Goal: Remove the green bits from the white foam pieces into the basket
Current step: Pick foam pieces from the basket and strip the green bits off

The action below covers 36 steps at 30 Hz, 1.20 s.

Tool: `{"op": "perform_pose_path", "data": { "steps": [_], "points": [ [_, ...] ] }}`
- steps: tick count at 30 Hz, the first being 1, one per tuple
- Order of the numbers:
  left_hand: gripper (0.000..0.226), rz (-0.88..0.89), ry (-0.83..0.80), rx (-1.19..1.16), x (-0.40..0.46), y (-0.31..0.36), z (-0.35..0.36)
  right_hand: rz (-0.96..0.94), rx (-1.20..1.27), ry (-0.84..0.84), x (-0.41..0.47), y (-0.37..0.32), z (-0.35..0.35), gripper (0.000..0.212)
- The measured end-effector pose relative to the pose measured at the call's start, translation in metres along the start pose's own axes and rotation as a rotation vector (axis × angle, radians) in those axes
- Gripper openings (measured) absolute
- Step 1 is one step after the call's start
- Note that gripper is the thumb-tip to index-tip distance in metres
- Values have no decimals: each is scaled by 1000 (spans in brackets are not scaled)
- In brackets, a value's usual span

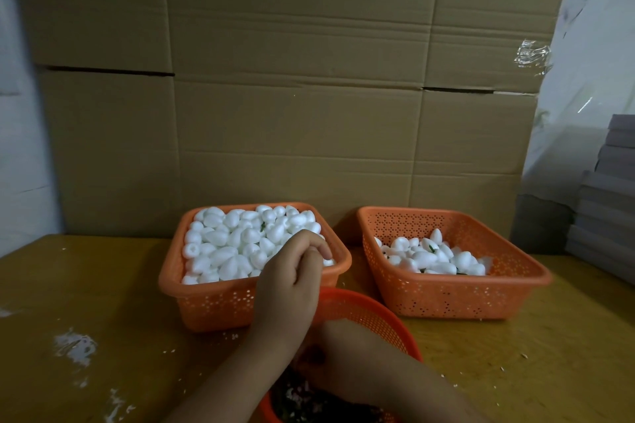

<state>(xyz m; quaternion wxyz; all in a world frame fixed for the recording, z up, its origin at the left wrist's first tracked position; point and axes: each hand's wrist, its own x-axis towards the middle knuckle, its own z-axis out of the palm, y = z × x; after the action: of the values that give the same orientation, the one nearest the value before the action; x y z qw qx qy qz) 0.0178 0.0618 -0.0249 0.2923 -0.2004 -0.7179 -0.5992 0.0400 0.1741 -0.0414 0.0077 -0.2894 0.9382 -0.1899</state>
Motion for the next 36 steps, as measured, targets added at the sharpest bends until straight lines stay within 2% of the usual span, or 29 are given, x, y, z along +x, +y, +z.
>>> {"op": "perform_pose_path", "data": {
  "steps": [4,8,16,20,24,31,36],
  "points": [
    [22,-33,-4,-38,1,0,0,19,-20,96,-1,0,-2,27],
    [23,37,-52,20,0,0,-1,55,76,246,-2,-1,-8,23],
    [19,93,31,168,1,-6,1,147,473,388,5,-1,-19,30],
    [12,92,70,170,3,-10,1,157,641,546,4,3,-24,20],
    [24,37,97,151,5,-10,0,178,856,650,4,3,-25,9],
    [13,14,32,123,4,-12,0,176,740,704,2,4,-26,19],
    [36,-8,-32,98,3,-14,2,187,753,785,2,3,-26,15]
  ]
}}
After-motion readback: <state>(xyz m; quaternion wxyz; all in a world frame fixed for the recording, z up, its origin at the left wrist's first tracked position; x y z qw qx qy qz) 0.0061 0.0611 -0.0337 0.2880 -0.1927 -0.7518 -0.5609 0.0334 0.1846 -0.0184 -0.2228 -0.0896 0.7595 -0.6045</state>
